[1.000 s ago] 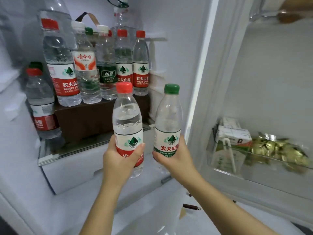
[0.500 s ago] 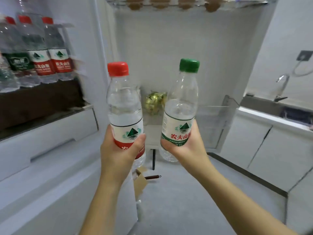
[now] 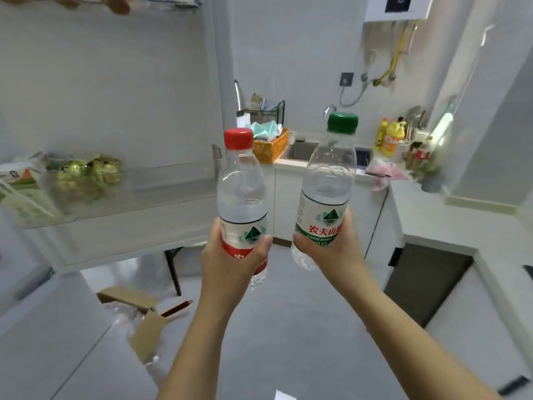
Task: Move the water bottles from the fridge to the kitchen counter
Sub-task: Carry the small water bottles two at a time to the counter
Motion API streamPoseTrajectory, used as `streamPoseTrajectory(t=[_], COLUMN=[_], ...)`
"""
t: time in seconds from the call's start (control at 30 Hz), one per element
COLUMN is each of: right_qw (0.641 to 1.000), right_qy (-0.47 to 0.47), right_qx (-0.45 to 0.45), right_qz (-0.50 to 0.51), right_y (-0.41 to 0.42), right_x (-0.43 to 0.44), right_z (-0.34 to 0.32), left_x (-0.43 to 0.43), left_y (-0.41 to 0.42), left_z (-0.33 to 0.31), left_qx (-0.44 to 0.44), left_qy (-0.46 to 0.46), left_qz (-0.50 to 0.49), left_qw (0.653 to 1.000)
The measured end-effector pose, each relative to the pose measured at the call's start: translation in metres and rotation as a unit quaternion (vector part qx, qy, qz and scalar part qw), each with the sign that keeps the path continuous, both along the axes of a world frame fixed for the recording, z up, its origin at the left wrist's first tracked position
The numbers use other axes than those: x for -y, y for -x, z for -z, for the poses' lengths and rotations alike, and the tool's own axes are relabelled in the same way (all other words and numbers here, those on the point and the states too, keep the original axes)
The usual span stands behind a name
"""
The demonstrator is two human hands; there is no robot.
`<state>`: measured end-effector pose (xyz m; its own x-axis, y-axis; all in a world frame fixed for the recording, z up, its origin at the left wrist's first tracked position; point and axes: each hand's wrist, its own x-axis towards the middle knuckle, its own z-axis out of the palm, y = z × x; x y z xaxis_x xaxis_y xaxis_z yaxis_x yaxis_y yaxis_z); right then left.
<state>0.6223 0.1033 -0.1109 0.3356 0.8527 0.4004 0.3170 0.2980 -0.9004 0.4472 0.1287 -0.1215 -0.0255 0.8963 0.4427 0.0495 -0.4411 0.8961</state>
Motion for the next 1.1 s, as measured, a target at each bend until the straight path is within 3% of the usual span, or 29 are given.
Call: streamPoseTrajectory(t=[0.27, 0.57, 1.1], right_qw=[0.993, 0.978, 0.950], right_qy=[0.002, 0.023, 0.036], right_qx=[0.017, 0.007, -0.028], right_qz=[0.118, 0.207, 0.308], right_y=[-0.094, -0.183, -0.289], right_x=[0.007, -0.052, -0.108], right_z=[0.014, 0.029, 0.047], left_x=[-0.031, -0.120, -0.197], left_y=[-0.104, -0.206, -0.333], left_z=[0.008, 0.015, 0.021], left_qx=[-0.005, -0.007, -0.011], left_qy=[0.023, 0.044, 0.058], left_qz=[0.150, 0.253, 0.344], left_qw=[0.988, 0.966, 0.937])
